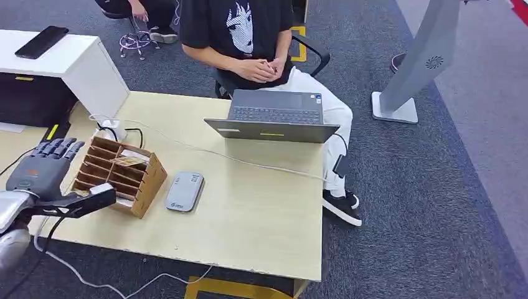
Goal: Pass the card to the sensor for recognition and then transmit it.
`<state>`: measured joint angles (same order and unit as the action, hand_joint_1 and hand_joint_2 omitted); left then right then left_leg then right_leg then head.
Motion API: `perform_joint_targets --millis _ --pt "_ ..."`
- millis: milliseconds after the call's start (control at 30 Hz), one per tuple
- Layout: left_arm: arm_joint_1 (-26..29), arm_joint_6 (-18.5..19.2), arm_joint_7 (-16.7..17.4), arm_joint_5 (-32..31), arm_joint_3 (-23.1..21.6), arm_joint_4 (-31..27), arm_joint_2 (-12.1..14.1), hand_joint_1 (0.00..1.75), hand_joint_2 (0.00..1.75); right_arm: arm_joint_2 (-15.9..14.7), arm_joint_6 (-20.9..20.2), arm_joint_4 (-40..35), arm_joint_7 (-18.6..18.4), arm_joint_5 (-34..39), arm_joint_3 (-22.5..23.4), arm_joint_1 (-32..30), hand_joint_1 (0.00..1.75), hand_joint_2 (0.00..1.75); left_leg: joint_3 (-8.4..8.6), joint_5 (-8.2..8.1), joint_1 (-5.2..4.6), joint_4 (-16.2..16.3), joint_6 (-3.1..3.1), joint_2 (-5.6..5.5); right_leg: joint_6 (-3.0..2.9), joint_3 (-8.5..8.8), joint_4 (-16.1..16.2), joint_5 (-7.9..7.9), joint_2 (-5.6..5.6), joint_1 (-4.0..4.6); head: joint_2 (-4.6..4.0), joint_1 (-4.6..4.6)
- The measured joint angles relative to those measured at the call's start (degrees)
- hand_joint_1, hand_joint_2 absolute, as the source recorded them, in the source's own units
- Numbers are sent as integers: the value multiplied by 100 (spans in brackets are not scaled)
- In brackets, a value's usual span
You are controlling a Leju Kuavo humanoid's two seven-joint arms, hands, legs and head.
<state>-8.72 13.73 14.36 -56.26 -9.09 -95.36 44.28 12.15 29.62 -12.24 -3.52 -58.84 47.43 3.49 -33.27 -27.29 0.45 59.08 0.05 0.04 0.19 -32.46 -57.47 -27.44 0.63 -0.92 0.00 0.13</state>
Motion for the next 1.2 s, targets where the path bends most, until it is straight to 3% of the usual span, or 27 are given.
perform_joint_targets --millis 300,567,700,933,1200 --pt "-113 -490 0 -446 -2 741 -564 0 175 -2 -4 -4 57 -52 20 23 0 175 0 2 0 0 -3 1 -1 -1 0 1 2 0 0 -2" --pt "-332 -1698 -163 -1179 0 955 -1305 0 175 -2 -28 -4 249 -50 85 50 0 175 -1 2 -2 2 -3 -1 0 0 0 2 0 -1 0 0" --pt "-402 -2116 -286 -1443 7 955 -1657 0 175 -2 -59 -4 247 -63 87 53 0 175 0 2 -3 3 -3 -1 0 0 0 2 0 -1 0 -2" --pt "-507 -2315 -365 -1646 11 955 -2067 0 175 -2 -55 -4 247 -65 125 58 0 175 0 2 -1 2 -3 0 0 -1 0 2 1 0 0 -2" --pt "-552 -2306 -367 -1696 13 955 -2257 0 175 -2 -59 -4 216 -135 129 56 0 175 -1 2 -1 2 -3 0 0 -1 0 2 1 0 0 0"
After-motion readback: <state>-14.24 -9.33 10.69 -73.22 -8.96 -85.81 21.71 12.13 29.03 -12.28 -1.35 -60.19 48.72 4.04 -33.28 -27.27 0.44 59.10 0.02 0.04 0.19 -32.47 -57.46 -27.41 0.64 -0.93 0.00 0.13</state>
